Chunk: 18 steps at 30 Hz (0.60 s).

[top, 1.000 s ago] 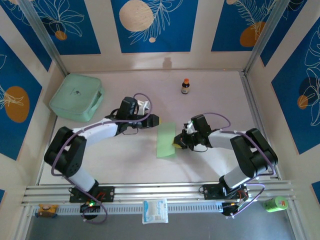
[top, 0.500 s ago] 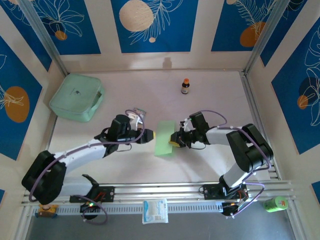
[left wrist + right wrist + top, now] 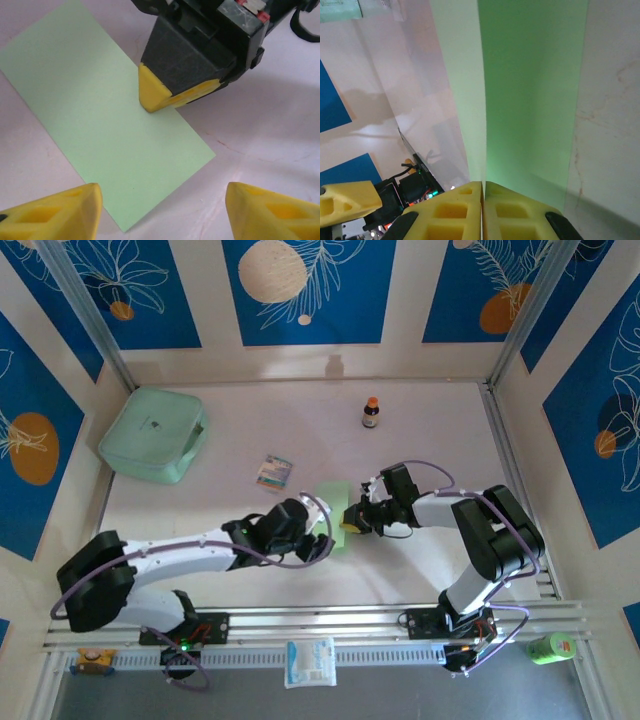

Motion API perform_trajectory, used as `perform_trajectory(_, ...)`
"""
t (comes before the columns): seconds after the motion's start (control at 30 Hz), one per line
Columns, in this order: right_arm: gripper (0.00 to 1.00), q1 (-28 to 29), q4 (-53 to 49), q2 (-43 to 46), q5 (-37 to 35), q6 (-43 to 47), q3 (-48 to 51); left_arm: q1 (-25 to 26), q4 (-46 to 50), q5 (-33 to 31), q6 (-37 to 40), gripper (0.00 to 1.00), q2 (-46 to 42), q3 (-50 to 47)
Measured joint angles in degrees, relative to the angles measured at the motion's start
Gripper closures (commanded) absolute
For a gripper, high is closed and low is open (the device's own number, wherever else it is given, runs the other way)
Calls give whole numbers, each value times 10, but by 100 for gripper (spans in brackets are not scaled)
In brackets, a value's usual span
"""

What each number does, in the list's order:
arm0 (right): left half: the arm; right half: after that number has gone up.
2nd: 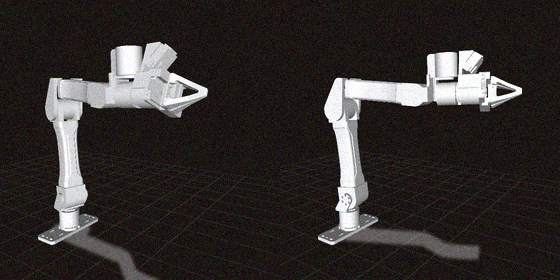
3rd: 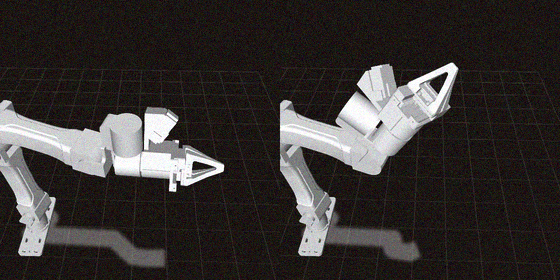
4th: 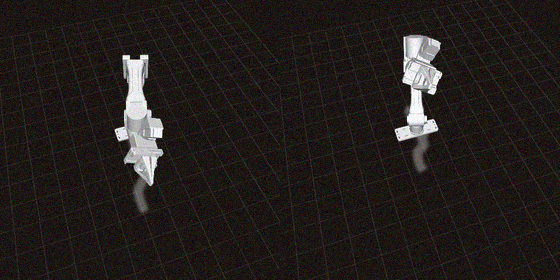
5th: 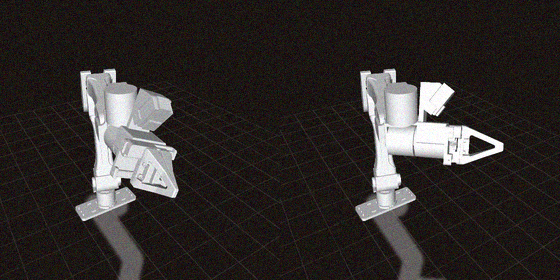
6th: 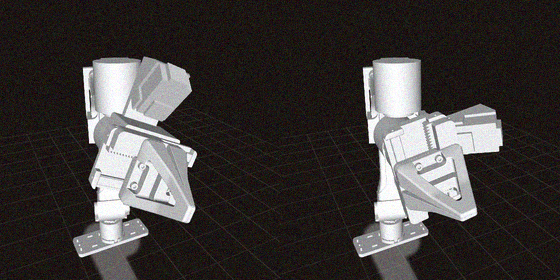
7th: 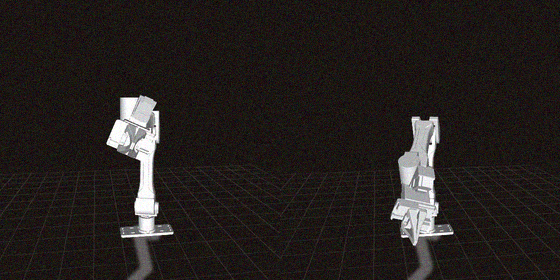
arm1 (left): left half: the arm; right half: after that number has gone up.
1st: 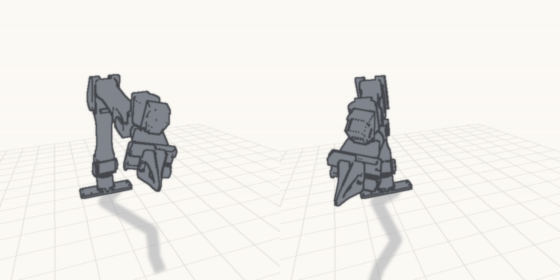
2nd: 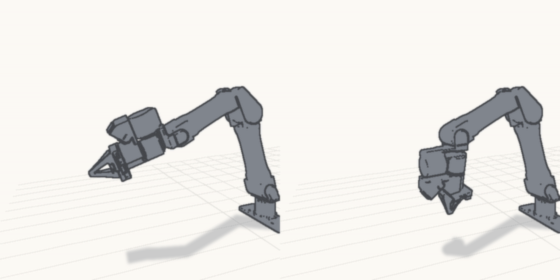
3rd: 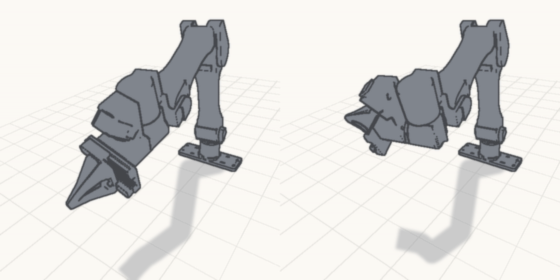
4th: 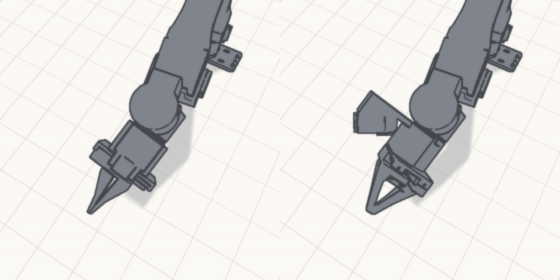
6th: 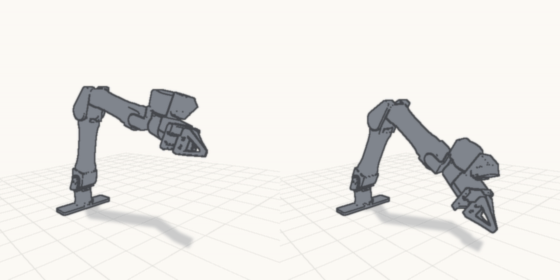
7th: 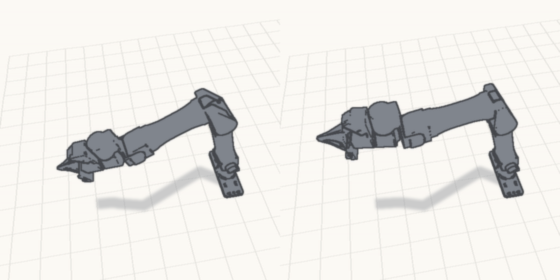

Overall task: Fold a paper plane with a square sheet of paper (pick it up from the middle)
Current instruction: Fold the triangle a second time at the center of the table.

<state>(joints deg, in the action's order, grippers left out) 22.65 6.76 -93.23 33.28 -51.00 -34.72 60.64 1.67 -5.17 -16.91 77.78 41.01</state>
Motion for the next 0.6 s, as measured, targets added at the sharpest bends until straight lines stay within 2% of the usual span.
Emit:
perform_trajectory(0.23,91,-1,-1,0,0,0,0,75,49,-97,75,20,86,62)
perform_trajectory(0.5,91,-1,-1,0,0,0,0,96,87,-165,116,19,173,120)
perform_trajectory(0.6,91,-1,-1,0,0,0,0,100,95,-188,124,21,195,137)
